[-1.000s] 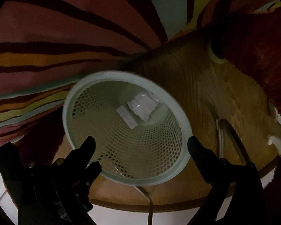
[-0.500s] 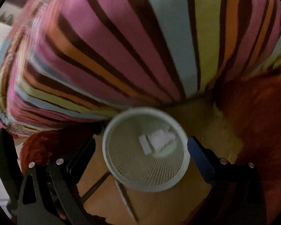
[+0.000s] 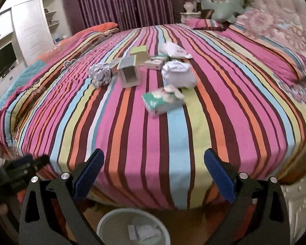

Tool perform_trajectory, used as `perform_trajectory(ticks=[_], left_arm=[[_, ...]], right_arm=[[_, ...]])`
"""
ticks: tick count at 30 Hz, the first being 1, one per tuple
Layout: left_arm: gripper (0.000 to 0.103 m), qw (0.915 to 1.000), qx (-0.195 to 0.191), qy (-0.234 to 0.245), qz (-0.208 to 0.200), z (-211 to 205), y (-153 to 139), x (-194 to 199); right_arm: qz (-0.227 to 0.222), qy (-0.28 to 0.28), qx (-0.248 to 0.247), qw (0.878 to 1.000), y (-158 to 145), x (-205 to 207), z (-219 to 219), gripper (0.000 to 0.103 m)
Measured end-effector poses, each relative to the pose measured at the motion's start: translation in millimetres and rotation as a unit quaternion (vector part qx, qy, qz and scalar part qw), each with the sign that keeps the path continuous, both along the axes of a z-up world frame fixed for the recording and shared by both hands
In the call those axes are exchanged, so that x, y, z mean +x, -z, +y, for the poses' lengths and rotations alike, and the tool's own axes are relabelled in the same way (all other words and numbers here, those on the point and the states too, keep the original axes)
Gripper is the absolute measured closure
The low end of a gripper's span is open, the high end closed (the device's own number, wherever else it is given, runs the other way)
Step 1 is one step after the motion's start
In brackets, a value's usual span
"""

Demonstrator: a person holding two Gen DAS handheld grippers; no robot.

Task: Collect trash
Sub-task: 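Move both tools back over the bed toward the remaining trash, then grasp the crumpled white paper with left tool while right tool grasps the green tissue pack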

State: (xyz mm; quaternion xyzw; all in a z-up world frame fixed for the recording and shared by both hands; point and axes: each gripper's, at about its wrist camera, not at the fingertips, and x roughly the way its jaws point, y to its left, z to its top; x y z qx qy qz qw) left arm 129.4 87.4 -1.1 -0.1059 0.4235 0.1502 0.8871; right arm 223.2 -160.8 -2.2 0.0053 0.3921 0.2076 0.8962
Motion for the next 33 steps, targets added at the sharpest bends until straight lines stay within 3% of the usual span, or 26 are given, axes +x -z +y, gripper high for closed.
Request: perform_trajectory(ticks=[3,16,22,33], left_arm=[[0.012,0.9997,0.023,0.009,-0.002,3,-6,27],[0.012,0.9993,0.006,0.034,-0.013,21,-7,144],[0.012,0.9989,0.015,0.045,-0.005,27,1,195],[0.012,0.9984,-0.008,0.055,-0.010,38,12,242]], right_arm=[[0.003,-0.003,-0.002,1.000,-3,19,1,0.009],[0.020,-0.031,-0.018,0.999,7,76,7,0.009],[0.026,-0.039,-0.020,0.999,14,93,12,0.009],[0.006,-0.050,-0.039,0.998,22,104,25,0.009]])
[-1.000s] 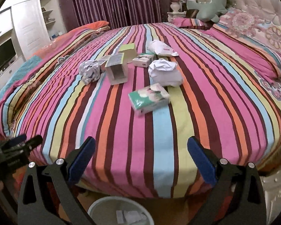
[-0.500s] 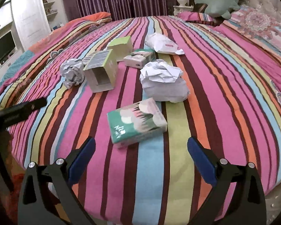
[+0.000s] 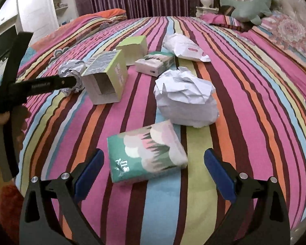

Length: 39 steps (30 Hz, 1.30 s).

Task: Collect trash
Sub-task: 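Grasp the crumpled white paper with left tool while right tool grasps the green tissue pack, then carry the paper with left tool while right tool carries the tissue pack to the wastebasket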

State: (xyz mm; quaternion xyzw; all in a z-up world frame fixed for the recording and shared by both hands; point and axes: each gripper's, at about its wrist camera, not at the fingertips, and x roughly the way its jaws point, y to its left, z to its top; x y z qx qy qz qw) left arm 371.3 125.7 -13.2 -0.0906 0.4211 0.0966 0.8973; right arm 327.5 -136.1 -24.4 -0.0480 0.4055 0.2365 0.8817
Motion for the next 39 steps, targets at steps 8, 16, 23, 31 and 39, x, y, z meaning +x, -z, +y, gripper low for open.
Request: perform_trajectory(ticks=[8,16,23,31,39], left_arm=[[0.012,0.9989,0.032,-0.008,0.034,2,12,32],[0.048,0.9975,0.031,-0.033,0.054,15,20,31],[0.052,0.9976,0.021,-0.043,0.049,21,16,16],[0.052,0.9982,0.002,-0.052,0.029,18,3,-29],[0.052,0.9985,-0.012,-0.047,0.027,4,-2,-89]], right_arm=[[0.011,-0.016,0.013,1.000,7,7,3,0.009],[0.004,-0.026,-0.013,1.000,11,10,13,0.012],[0.007,-0.027,-0.008,1.000,6,-2,11,0.033],[0.044,0.002,0.059,0.997,-3,-19,-5,0.033],[0.067,0.022,0.106,0.992,-7,-50,-22,0.033]])
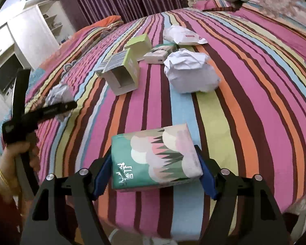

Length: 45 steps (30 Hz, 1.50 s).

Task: Collect trash
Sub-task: 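Carry the paper with left tool while right tool carries the tissue pack to the wastebasket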

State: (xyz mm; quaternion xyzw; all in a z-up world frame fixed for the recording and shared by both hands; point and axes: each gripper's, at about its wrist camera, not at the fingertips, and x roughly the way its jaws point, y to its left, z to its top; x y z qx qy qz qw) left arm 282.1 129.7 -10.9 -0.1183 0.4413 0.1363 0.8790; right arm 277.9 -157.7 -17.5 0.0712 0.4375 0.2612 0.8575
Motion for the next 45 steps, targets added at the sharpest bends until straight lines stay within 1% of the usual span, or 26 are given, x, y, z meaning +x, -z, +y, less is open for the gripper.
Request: perform_trajectory(ticks=[7,12,15,19,21,25,26,29,31,32,33,35,38,40,42,43,45], left_arm=[[0.052,0.9999,-0.003,0.012,0.004,-20,5,-61],[0.052,0.9997,-0.017,0.019,0.005,-29,7,-102],[0.052,0.9996,-0.014,0.023,0.003,-34,4,-123],[0.052,0.9994,-0.018,0.030,0.001,-42,-1,-153],[0.052,0.9991,-0.030,0.030,0.004,-49,2,-172],[0.052,0.9977,-0.056,0.031,0.024,-64,20,-200],[0.052,0.9970,-0.060,0.033,0.037,-70,28,-207],[0.052,0.9954,-0.054,0.042,0.067,-82,46,-217],[0.052,0.9932,-0.064,0.046,0.086,-87,56,-222],[0.052,0.9908,-0.073,0.051,0.102,-91,64,-223],[0.052,0.9893,-0.076,0.054,0.112,-94,68,-224],[0.052,0.9858,-0.082,0.062,0.133,-99,77,-222],[0.052,0.9792,-0.090,0.078,0.164,-110,92,-218],[0.052,0.9739,-0.097,0.086,0.186,-114,103,-215],[0.052,0.9650,-0.107,0.094,0.220,-119,118,-210],[0.052,0.9581,-0.116,0.099,0.242,-122,129,-208],[0.052,0.9464,-0.140,0.099,0.274,-124,147,-206]], right_arm=[[0.000,-0.009,0.011,1.000,-2,-34,-2,0.033],[0.005,-0.017,0.019,1.000,-4,-61,-2,0.033],[0.006,-0.019,0.018,1.000,-3,-75,-1,0.033],[0.024,-0.020,0.025,0.999,1,-92,0,0.033],[0.035,-0.021,0.026,0.999,4,-100,0,0.033],[0.059,-0.022,0.031,0.998,10,-112,1,0.033],[0.065,-0.022,0.032,0.997,12,-114,1,0.033],[0.089,-0.020,0.032,0.995,20,-121,1,0.033],[0.111,-0.014,0.025,0.993,29,-125,0,0.033],[0.123,-0.010,0.023,0.992,35,-127,-1,0.033],[0.148,-0.006,0.023,0.989,45,-130,-3,0.033],[0.179,-0.003,0.022,0.984,60,-134,-4,0.033],[0.234,-0.009,0.000,0.972,89,-138,0,0.033],[0.255,-0.012,-0.010,0.967,97,-138,2,0.033],[0.271,-0.014,-0.019,0.962,105,-137,5,0.033],[0.279,-0.014,-0.024,0.960,109,-137,6,0.033],[0.296,-0.014,-0.036,0.954,118,-135,10,0.033]])
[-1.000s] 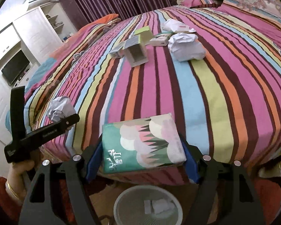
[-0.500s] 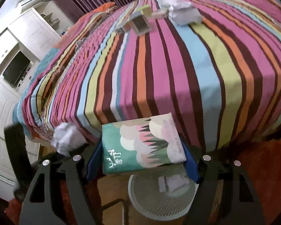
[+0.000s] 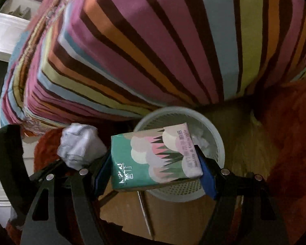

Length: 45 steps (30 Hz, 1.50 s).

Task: Collect trash
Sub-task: 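Carry the paper with left tool while right tool carries the tissue pack to the wastebasket, then open left tool over the wastebasket while right tool opens, dropping paper and tissue pack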

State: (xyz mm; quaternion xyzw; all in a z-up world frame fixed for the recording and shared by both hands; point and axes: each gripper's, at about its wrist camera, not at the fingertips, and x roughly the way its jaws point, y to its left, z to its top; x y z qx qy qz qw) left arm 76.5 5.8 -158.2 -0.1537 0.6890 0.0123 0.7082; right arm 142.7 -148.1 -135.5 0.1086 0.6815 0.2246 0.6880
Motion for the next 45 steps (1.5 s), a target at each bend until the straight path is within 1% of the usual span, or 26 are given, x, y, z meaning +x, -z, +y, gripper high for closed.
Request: perform_trajectory(ticks=[2,5,8,10,13,18,21,27,35,40,42,45], left_arm=[[0.052,0.9994,-0.015,-0.008,0.030,-1,16,3],[0.052,0.9974,-0.021,-0.019,0.067,-2,37,7],[0.052,0.9955,-0.019,-0.020,0.090,-6,49,12],[0.052,0.9943,-0.020,-0.022,0.102,-10,57,16],[0.052,0.9915,-0.025,-0.029,0.124,-9,73,12],[0.052,0.9882,-0.033,-0.031,0.146,-9,86,10],[0.052,0.9856,-0.035,-0.029,0.163,-10,99,10],[0.052,0.9801,-0.040,-0.030,0.192,-9,116,7],[0.052,0.9737,-0.042,-0.027,0.222,-11,137,6],[0.052,0.9703,-0.048,-0.027,0.236,-14,144,6],[0.050,0.9686,-0.052,-0.029,0.241,-14,148,5],[0.044,0.9658,-0.054,-0.036,0.251,-12,156,3]], right_arm=[[0.021,-0.001,-0.013,1.000,12,2,4,0.033],[0.057,0.002,-0.027,0.998,31,3,6,0.033],[0.085,0.008,-0.043,0.995,50,4,8,0.033],[0.097,0.010,-0.052,0.994,58,3,11,0.033],[0.113,0.011,-0.064,0.992,69,3,14,0.033],[0.136,0.012,-0.072,0.988,85,4,16,0.033],[0.150,0.015,-0.077,0.986,95,5,15,0.033],[0.183,0.022,-0.094,0.978,116,5,15,0.033],[0.208,0.021,-0.108,0.972,139,2,19,0.033],[0.223,0.024,-0.115,0.968,152,4,18,0.033],[0.229,0.028,-0.118,0.966,155,6,17,0.033],[0.234,0.034,-0.121,0.964,160,7,15,0.032]])
